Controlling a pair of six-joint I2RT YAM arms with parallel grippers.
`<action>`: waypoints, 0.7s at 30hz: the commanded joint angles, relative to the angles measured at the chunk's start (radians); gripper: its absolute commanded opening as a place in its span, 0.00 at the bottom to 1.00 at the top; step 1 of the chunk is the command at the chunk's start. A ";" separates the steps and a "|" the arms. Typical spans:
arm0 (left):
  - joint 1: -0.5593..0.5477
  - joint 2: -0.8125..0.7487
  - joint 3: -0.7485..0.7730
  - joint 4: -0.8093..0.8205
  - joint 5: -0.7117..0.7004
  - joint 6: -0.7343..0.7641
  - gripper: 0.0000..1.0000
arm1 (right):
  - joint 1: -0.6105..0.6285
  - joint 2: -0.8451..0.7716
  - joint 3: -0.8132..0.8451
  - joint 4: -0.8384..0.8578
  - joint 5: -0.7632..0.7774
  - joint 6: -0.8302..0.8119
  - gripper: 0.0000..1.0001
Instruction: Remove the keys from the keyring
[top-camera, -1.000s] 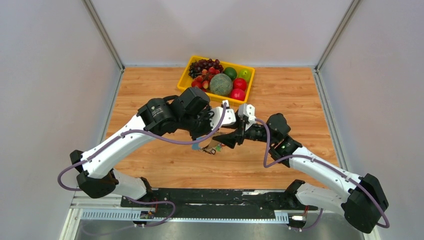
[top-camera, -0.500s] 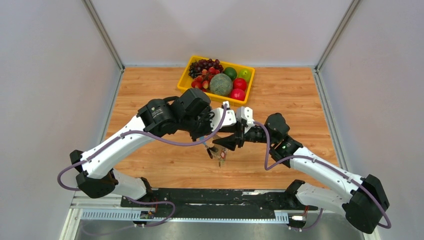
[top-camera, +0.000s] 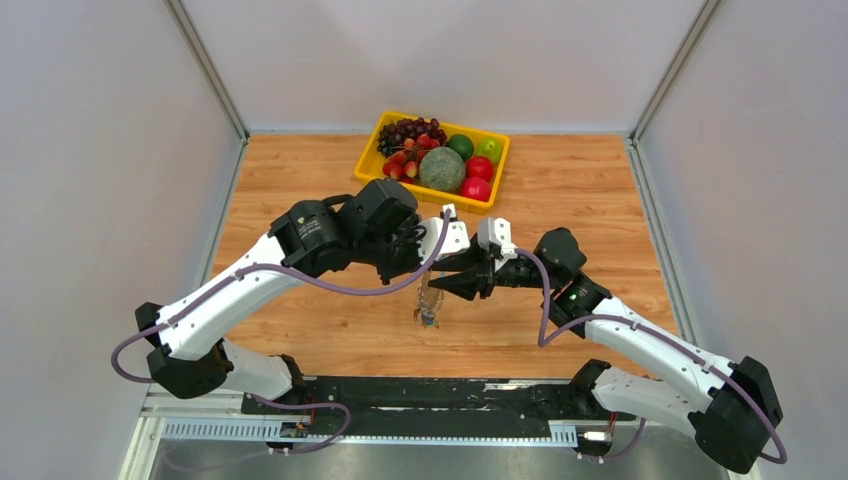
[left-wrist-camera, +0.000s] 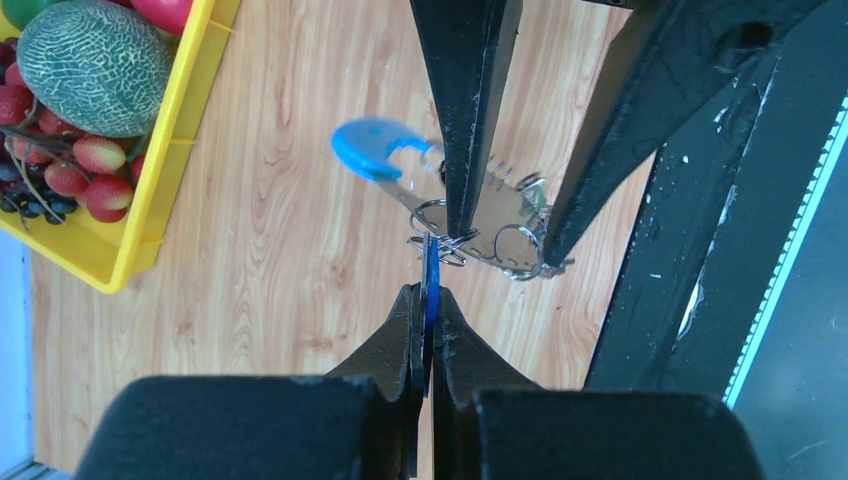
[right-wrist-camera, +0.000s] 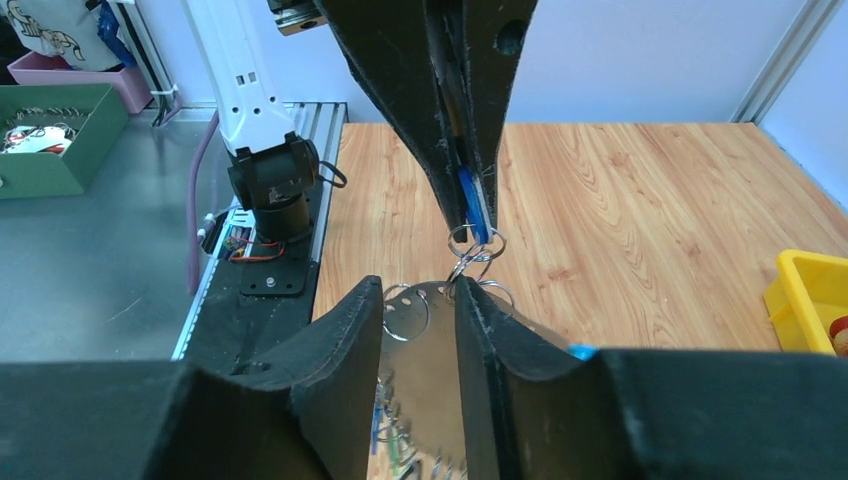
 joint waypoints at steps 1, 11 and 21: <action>-0.016 -0.041 0.003 0.043 0.000 0.011 0.00 | 0.004 0.003 0.050 0.010 0.007 -0.007 0.32; -0.028 -0.049 0.000 0.045 -0.002 0.007 0.00 | 0.004 0.015 0.059 0.027 0.045 0.050 0.21; -0.030 -0.071 -0.022 0.053 -0.036 0.009 0.00 | 0.004 -0.002 0.047 0.002 0.061 0.037 0.01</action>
